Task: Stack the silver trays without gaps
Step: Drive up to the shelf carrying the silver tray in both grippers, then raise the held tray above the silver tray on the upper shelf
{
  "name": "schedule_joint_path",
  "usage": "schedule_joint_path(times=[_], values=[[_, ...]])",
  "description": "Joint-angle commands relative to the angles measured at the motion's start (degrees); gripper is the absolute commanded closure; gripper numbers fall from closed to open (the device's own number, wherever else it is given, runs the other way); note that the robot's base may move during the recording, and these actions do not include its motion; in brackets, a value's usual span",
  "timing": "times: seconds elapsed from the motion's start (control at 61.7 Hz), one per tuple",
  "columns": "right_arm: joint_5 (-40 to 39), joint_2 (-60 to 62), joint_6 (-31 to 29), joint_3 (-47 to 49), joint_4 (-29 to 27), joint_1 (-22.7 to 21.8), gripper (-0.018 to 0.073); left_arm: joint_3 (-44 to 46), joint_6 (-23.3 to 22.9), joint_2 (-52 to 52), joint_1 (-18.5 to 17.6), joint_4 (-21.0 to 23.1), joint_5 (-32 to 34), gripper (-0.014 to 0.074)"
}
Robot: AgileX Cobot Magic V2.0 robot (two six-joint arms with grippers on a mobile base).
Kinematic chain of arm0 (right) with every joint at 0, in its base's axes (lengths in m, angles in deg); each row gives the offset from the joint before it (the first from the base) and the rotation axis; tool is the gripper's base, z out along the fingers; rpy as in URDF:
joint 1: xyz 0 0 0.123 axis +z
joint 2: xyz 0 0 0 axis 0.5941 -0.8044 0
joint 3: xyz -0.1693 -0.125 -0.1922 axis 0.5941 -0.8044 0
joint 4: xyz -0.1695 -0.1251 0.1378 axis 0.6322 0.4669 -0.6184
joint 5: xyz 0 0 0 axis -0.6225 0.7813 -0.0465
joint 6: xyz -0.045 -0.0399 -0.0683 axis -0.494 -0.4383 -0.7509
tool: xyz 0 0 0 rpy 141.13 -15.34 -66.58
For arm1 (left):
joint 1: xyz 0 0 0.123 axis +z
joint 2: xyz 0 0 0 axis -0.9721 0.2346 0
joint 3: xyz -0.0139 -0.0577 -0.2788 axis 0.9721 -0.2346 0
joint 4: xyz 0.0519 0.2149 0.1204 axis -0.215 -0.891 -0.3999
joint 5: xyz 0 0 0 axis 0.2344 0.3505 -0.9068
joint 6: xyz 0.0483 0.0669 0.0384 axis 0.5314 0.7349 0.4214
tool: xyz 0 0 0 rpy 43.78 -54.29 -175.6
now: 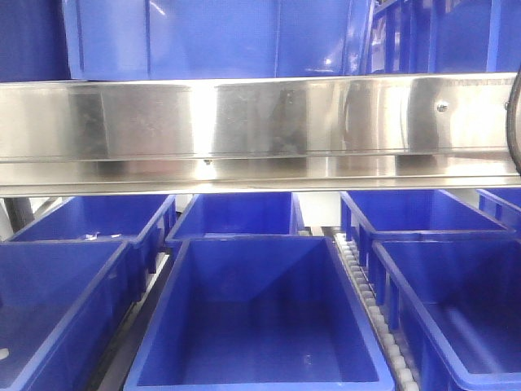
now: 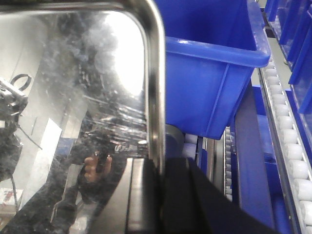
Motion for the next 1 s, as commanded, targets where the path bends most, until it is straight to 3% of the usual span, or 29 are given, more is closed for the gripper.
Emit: schedule_joint_path(times=[0.0,0.988], values=[[-12.27,0.53,-0.07,1.05,-1.67,1.09,0.0616,0.42,1.12,-0.07,-1.35,1.06,4.68,0.0612],[-20.54,0.53,-0.07,1.05,-1.67,1.09,0.0616,0.42,1.12,-0.07,-1.35,0.94,4.97,0.0612]])
